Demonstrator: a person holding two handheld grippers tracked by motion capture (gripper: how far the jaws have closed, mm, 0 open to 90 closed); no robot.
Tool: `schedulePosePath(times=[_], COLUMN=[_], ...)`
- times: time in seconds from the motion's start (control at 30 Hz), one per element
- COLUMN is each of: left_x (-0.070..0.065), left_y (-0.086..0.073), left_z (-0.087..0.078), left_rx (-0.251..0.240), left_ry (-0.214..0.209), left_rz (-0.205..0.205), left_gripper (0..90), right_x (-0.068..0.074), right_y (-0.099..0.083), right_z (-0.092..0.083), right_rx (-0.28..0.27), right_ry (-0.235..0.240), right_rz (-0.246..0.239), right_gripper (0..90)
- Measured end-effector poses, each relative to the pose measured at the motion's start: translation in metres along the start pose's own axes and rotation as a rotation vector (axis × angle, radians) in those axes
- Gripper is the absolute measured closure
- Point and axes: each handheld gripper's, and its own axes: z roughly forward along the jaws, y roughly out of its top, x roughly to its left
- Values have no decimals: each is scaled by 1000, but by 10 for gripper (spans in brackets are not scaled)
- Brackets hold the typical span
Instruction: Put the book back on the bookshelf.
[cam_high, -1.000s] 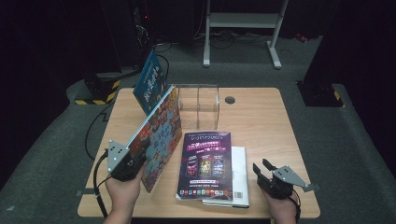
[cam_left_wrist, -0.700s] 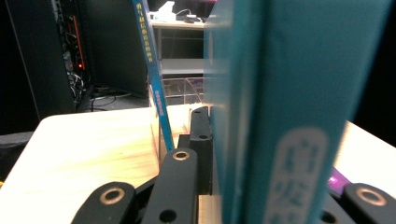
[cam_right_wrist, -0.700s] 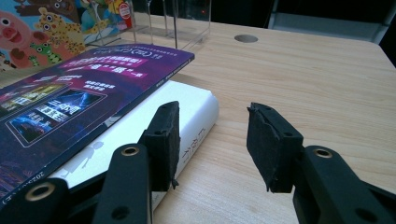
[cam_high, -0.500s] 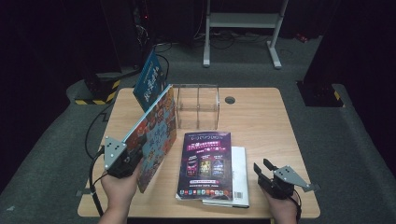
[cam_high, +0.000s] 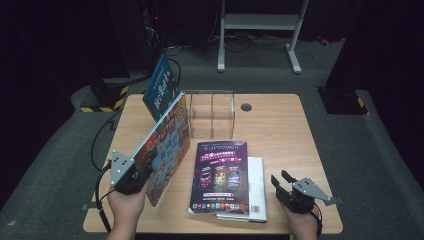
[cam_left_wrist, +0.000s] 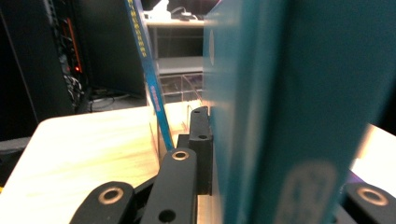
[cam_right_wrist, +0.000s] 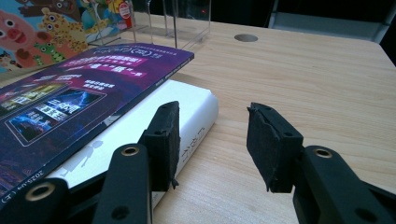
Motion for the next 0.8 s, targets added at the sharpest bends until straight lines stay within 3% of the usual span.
schedulePosePath(times=[0.3,0.57,0.8], left_x=[4,9,3], left_y=[-16,-19,-16], left_z=[0,0,1], left_rx=[-3,-24,-52], left_ry=[-20,-33,-13], left_rz=[-18,-44,-9], left_gripper=[801,787,781], right_x=[0,0,1], right_y=[-1,-1,-1], right_z=[0,0,0], right_rx=[3,6,5], right_ry=[1,1,4], right_rz=[-2,-2,-4], right_gripper=[539,539,537])
